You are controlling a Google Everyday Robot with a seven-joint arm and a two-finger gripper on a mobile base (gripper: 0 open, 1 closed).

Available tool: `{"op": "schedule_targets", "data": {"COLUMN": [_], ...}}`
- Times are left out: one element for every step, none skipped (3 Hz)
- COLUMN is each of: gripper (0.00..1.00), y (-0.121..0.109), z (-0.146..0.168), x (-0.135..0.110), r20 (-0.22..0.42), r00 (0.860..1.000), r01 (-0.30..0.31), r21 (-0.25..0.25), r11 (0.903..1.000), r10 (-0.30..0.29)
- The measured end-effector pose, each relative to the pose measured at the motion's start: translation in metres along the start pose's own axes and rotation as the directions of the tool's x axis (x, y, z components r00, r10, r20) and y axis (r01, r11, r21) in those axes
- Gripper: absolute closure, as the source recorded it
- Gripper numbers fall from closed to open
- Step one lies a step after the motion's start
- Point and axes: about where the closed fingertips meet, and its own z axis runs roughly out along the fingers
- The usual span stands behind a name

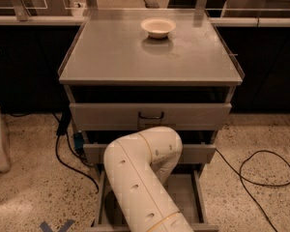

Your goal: Pick blue plastic bottle from bottom drawer and place on counter

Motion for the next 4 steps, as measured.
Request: {"op": "schedule_targets", "data": {"gripper": [1.0,1.0,1.0,1.0], "y": [-0.038,-0.034,0.012,0.047], "z": [-0.065,-0.13,-0.189,-0.258], "x": [-0.089,-0.167,-0.239,-0.285], "r20": [0.039,0.107,0.192,0.255], "r00": [0.989,0.977,0.951,0.91], "r01": [0.132,0.145,0.157,0.189], "r21": [0.189,0.317,0.374,0.447], "r11": [0.9731,0.9374,0.9139,0.8742], "r10": [-0.142,-0.187,-0.242,-0.327]}}
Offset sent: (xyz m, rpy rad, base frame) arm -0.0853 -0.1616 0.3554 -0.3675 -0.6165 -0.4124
